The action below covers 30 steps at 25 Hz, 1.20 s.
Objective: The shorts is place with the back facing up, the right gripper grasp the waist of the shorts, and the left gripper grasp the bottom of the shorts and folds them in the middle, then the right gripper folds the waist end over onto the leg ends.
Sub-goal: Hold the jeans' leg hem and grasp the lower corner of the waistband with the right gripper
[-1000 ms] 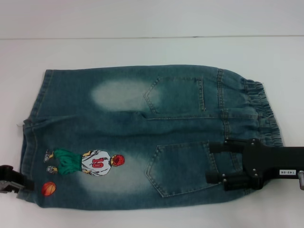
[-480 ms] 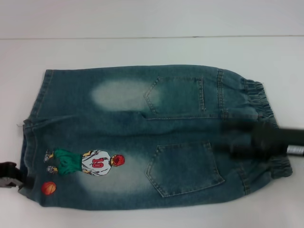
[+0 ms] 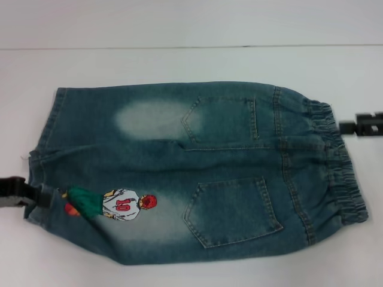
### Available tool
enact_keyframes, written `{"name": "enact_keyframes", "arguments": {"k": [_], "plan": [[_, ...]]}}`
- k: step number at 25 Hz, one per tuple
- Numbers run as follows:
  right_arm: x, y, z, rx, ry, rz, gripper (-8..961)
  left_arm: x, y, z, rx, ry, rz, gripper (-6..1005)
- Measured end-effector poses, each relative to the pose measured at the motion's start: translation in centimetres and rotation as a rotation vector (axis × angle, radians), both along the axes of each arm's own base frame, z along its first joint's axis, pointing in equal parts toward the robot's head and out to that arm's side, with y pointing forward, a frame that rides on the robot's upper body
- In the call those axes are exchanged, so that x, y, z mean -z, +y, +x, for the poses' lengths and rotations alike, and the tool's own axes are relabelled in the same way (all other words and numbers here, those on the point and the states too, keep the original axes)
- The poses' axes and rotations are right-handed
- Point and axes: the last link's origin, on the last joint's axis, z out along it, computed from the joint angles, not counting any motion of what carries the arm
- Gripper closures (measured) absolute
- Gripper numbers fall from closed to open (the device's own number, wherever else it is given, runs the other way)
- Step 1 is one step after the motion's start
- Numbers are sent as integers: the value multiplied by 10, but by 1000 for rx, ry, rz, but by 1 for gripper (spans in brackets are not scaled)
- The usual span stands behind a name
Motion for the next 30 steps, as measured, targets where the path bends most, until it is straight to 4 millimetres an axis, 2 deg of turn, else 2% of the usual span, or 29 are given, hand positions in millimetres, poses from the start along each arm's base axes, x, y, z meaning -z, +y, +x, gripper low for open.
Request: {"name": "enact_keyframes", "arguments": {"k": [9, 16, 22, 30], "plan": [[-2, -4, -18, -59, -353, -309, 25, -2, 10, 8, 48, -12, 31, 983], [17, -9, -21, -146, -580, -527, 28, -1, 13, 12, 76, -24, 38, 984], [28, -3, -28, -173, -637, -550, 30, 3, 12, 14, 94, -39, 37, 984], [50, 1, -28, -181, -696, -564, 33, 2, 11, 13, 97, -44, 43, 984]]}}
